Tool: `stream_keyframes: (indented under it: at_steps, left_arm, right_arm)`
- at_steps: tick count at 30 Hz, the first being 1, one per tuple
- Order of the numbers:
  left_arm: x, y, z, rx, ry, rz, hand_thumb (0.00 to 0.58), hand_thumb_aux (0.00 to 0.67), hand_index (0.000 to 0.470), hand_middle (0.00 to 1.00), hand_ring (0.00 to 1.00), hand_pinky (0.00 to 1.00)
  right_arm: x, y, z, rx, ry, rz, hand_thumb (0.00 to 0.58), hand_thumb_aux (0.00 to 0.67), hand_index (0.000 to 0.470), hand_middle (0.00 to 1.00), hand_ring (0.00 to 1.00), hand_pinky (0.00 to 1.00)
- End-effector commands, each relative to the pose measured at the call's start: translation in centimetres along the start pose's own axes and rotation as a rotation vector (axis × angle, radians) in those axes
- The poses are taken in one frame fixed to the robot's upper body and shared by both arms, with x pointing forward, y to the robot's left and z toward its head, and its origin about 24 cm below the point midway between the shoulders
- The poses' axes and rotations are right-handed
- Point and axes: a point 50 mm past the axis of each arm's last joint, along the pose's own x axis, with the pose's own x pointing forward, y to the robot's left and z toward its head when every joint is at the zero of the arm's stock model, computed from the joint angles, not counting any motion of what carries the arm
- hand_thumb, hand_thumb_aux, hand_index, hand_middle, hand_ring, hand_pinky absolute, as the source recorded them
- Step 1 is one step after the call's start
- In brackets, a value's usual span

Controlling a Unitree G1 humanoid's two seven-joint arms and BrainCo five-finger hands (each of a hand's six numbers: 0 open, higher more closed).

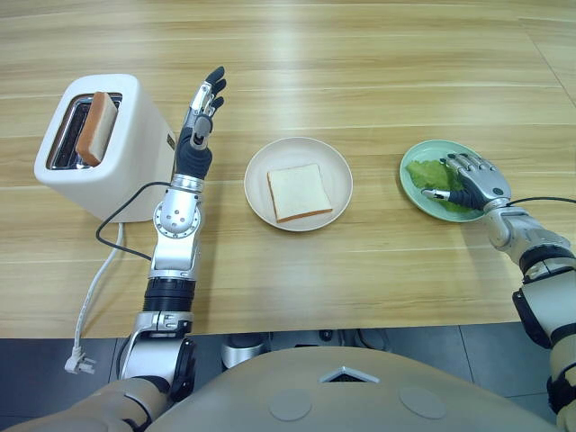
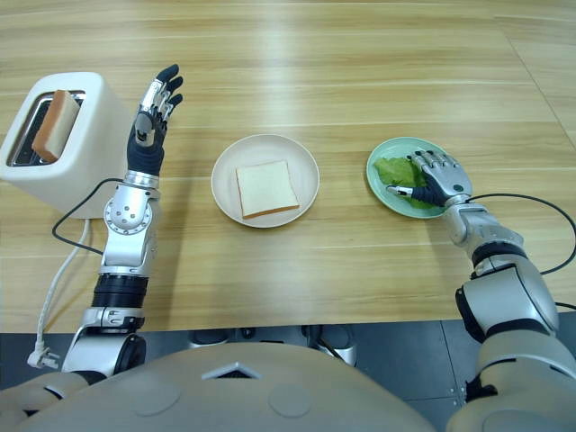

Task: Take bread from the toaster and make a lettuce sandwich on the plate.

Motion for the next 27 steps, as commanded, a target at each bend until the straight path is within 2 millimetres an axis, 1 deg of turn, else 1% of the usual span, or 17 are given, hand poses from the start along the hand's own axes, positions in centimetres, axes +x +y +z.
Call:
stream_keyframes:
  at_steps: [1, 2, 3, 4, 5, 6, 7, 9, 11, 12, 14, 20, 24, 27]
  left_arm:
    - [-0.2, -0.2, -0.8, 0.007, 0.044, -0.016, 0.0, 0.0, 0.0, 0.0, 0.0, 0.0]
    - [-0.2, -0.2, -0.8, 0.008, 0.043, -0.017, 0.0, 0.0, 0.0, 0.0, 0.0, 0.0]
    - [-0.2, -0.2, -0.8, 0.009, 0.043, -0.017, 0.0, 0.0, 0.0, 0.0, 0.0, 0.0]
    - [-0.1, -0.2, -0.8, 0.01, 0.043, -0.018, 0.0, 0.0, 0.0, 0.0, 0.0, 0.0]
    - [-0.1, -0.2, -0.8, 0.011, 0.043, -0.018, 0.0, 0.0, 0.0, 0.0, 0.0, 0.0]
    - [-0.1, -0.2, -0.8, 0.013, 0.043, -0.018, 0.0, 0.0, 0.0, 0.0, 0.0, 0.0]
    - [-0.1, -0.1, -0.8, 0.015, 0.042, -0.017, 0.0, 0.0, 0.0, 0.0, 0.0, 0.0]
    - [0.0, 0.0, -0.8, 0.019, 0.04, -0.016, 0.0, 0.0, 0.0, 0.0, 0.0, 0.0]
    - [0.0, 0.1, -0.8, 0.022, 0.037, -0.013, 0.0, 0.0, 0.0, 0.0, 0.0, 0.0]
    - [0.0, 0.1, -0.8, 0.023, 0.037, -0.012, 0.0, 0.0, 0.0, 0.0, 0.0, 0.0]
    - [0.1, 0.1, -0.8, 0.025, 0.037, -0.01, 0.0, 0.0, 0.0, 0.0, 0.0, 0.0]
    - [0.0, 0.3, -0.9, 0.028, 0.036, -0.003, 0.0, 0.0, 0.0, 0.0, 0.0, 0.0]
    - [0.1, 0.3, -1.0, 0.028, 0.037, 0.0, 0.0, 0.0, 0.0, 0.0, 0.0, 0.0]
    - [0.1, 0.4, -1.0, 0.029, 0.036, 0.001, 0.0, 0.0, 0.0, 0.0, 0.0, 0.0]
  right_arm:
    - [0.3, -0.4, 0.1, 0.003, 0.003, -0.029, 0.0, 0.0, 0.0, 0.0, 0.0, 0.0]
    - [0.3, -0.6, 0.1, 0.008, 0.0, -0.039, 0.0, 0.0, 0.0, 0.0, 0.0, 0.0]
    - [0.4, -0.6, 0.2, 0.01, -0.004, -0.045, 0.251, 0.166, 0.114, 0.0, 0.0, 0.0]
    - [0.4, -0.7, 0.2, 0.009, -0.008, -0.049, 0.454, 0.357, 0.245, 0.0, 0.0, 0.0]
    - [0.4, -0.7, 0.3, 0.008, -0.012, -0.052, 0.454, 0.357, 0.245, 0.0, 0.0, 0.0]
    - [0.4, -0.7, 0.3, 0.007, -0.015, -0.057, 0.508, 0.434, 0.298, 0.0, 0.0, 0.0]
    - [0.4, -0.7, 0.4, 0.007, -0.018, -0.06, 0.576, 0.612, 0.42, 0.0, 0.0, 0.0]
    - [0.5, -0.7, 0.5, 0.01, -0.024, -0.066, 0.576, 0.617, 0.424, 0.0, 0.0, 0.0]
    - [0.5, -0.7, 0.6, 0.012, -0.029, -0.072, 0.572, 0.591, 0.406, 0.0, 0.0, 0.0]
    - [0.5, -0.7, 0.6, 0.012, -0.03, -0.073, 0.572, 0.591, 0.406, 0.0, 0.0, 0.0]
    - [0.5, -0.7, 0.6, 0.011, -0.031, -0.074, 0.567, 0.57, 0.391, 0.0, 0.0, 0.0]
    - [0.5, -0.7, 0.7, 0.016, -0.031, -0.07, 0.572, 0.594, 0.408, 0.0, 0.0, 0.0]
    - [0.6, -0.7, 0.9, 0.026, -0.04, -0.078, 0.568, 0.573, 0.393, 0.0, 0.0, 0.0]
    - [0.8, -1.1, 1.1, 0.031, -0.051, -0.101, 0.57, 0.581, 0.399, 0.0, 0.0, 0.0]
